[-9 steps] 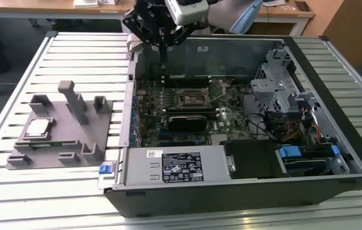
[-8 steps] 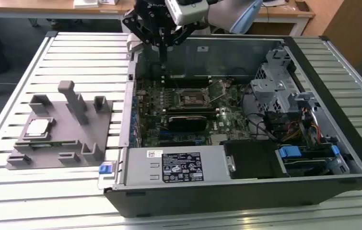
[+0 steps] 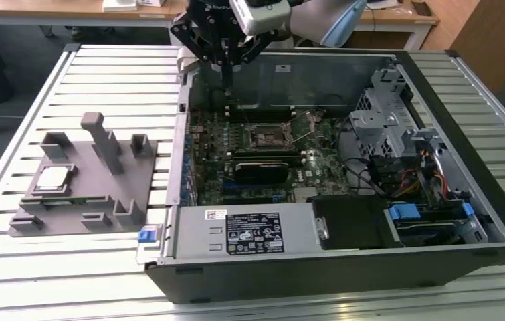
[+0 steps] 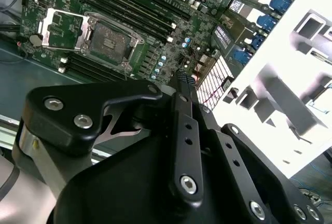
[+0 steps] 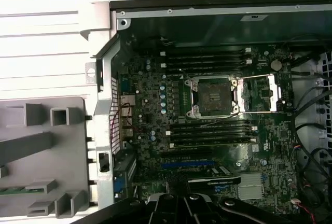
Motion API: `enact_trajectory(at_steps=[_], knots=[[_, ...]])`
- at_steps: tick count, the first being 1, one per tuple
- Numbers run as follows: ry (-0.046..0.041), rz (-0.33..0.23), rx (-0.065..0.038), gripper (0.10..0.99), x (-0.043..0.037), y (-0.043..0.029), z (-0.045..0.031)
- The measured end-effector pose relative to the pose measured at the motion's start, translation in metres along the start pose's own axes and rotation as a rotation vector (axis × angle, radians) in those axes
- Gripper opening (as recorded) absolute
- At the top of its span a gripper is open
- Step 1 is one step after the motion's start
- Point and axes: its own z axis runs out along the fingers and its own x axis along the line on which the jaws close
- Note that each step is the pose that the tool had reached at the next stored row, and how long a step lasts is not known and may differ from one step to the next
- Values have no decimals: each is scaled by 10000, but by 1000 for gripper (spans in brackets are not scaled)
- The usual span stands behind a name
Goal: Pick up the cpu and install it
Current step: 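Reach for the cpu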
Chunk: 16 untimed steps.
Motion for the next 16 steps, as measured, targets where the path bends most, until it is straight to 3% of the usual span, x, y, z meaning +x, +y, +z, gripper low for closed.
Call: enact_trajectory(at_steps=[16], knots=[[1, -1, 0, 106, 147, -12, 1]])
